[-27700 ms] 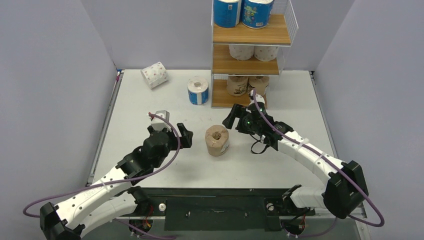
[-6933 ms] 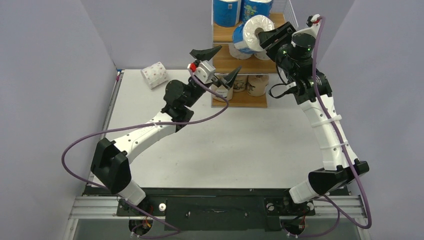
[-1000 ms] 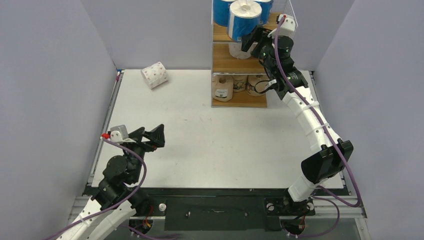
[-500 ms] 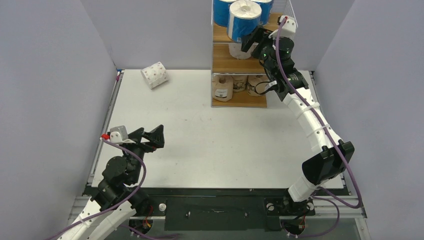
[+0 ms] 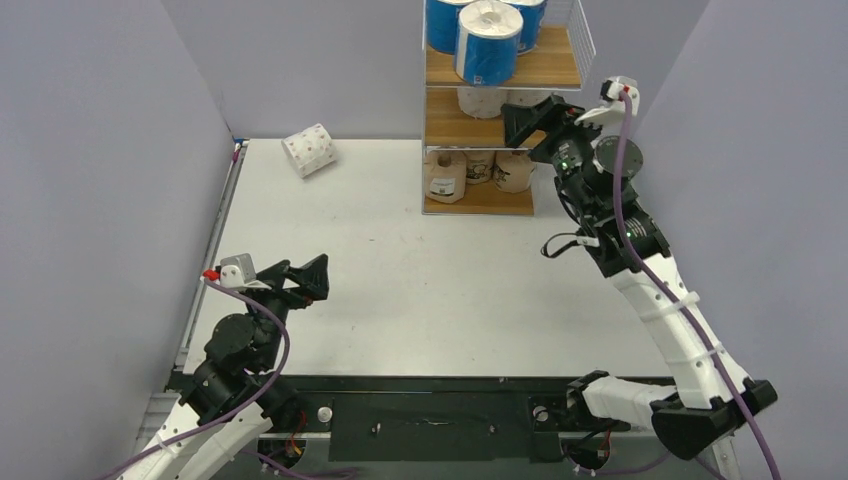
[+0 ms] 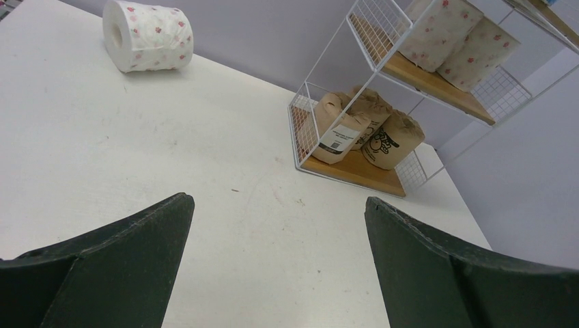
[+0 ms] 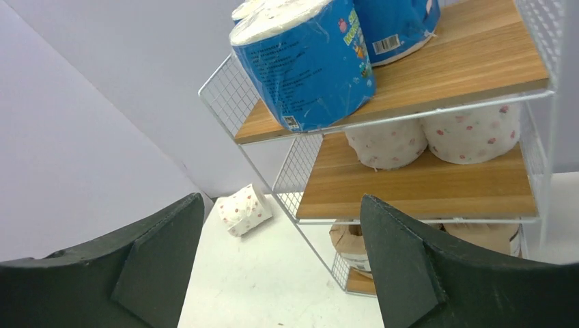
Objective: Place and organize the paper towels onto the shelf
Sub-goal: Place the paper towel on the shelf, then pick up the paper towel from the center of the board.
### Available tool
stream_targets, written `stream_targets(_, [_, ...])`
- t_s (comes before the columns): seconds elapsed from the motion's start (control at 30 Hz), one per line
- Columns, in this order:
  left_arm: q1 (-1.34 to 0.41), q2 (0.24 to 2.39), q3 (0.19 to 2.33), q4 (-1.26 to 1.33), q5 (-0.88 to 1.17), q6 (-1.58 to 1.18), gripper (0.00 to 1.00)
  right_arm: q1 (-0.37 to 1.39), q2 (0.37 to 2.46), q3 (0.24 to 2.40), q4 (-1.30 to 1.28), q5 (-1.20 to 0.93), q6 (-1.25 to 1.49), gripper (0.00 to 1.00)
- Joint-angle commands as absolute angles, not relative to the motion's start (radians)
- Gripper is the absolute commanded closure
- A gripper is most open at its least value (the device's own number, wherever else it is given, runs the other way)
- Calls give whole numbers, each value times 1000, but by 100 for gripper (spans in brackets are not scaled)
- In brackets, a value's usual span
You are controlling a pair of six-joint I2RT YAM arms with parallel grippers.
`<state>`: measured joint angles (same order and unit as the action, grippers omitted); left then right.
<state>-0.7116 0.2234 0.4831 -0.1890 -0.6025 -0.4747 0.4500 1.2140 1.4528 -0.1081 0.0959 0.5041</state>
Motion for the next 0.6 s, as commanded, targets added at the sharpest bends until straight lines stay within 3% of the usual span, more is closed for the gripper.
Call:
stream_targets(0.0, [-707,221,491,-206,-588,-516,4,452,1114,1359,-98,102,517,20])
stream_targets(0.57, [-706,255,485,-163,-612,-536,4,454,797,1023,-143,-32,498,20])
